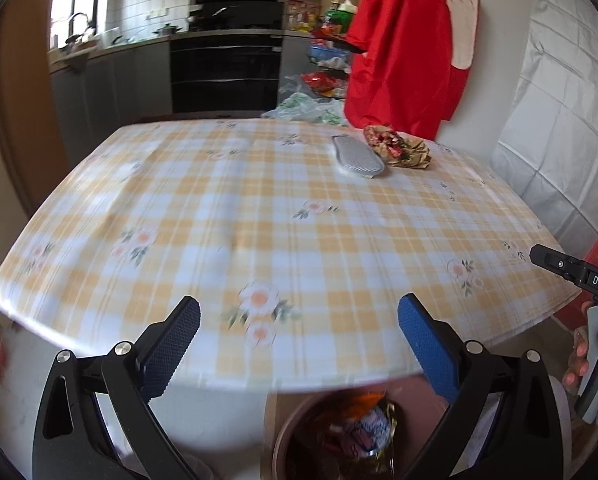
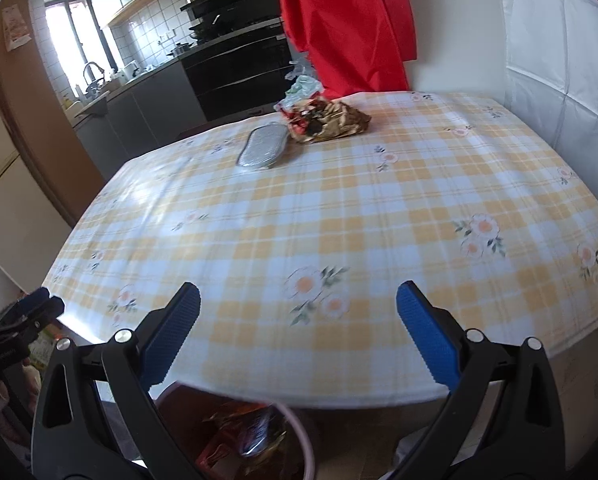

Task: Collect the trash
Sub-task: 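Move both grippers back over the table toward the mesh pad and paper, then grasp the crumpled red-brown paper with the right gripper while the left grasps the silver mesh pad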

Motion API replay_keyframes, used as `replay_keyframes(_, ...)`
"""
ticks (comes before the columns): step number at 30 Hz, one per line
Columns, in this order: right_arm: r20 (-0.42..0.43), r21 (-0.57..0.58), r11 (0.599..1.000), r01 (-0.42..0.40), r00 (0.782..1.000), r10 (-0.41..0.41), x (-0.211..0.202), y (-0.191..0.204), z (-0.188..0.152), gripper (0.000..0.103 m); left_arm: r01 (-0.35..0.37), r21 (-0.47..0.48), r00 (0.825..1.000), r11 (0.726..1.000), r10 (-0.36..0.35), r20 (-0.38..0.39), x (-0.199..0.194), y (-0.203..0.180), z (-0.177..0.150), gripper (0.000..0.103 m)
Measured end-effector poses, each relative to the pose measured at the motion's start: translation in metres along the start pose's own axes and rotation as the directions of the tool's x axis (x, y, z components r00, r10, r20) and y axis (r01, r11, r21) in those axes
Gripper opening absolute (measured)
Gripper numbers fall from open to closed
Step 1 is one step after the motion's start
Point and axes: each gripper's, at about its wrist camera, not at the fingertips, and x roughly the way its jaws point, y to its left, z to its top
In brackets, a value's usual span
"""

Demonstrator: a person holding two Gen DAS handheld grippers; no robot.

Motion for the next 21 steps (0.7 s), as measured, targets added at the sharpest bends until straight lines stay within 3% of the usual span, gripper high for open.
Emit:
replay_keyframes(5, 0.010, -0.007, 1.000, 0.023, 1.000, -0.023, 0.028, -0.029, 0.037, 0.097, 0.073, 0.083, 0.997, 0.994, -0.075, 0.021, 0.064, -0.037, 0.064, 0.097)
replay_keyframes(8, 0.017, 0.000, 1.000, 0.024, 1.000, -0.024, 0.044, -0.045, 0.060, 0.097, 0.122, 0.097, 0.993, 0.988, -0.122, -0.005, 0.113, -0.061, 0.098, 0.097)
replay_keyframes(12, 0.020, 0.003, 0.999, 0.035, 0.999, -0.035, 0.063, -0.068, 0.088, 0.097, 0.102, 0.148, 0.995, 0.984, -0.101, -0.017, 0.183, -0.097, 0.139, 0.097)
replay_keyframes(17, 0.029, -0.010, 0.998, 0.068, 0.997, -0.068, 0.078, -0.093, 0.113, 0.097, 0.135, 0.104, 0.984, 0.985, -0.122, -0.128, 0.270, -0.116, 0.175, 0.097)
replay_keyframes(21, 0.016, -0.041, 0.994, 0.103, 0.995, -0.102, 0.093, -0.105, 0.123, 0.097, 0.082, 0.136, 0.988, 0.987, -0.062, -0.144, 0.308, -0.118, 0.192, 0.097)
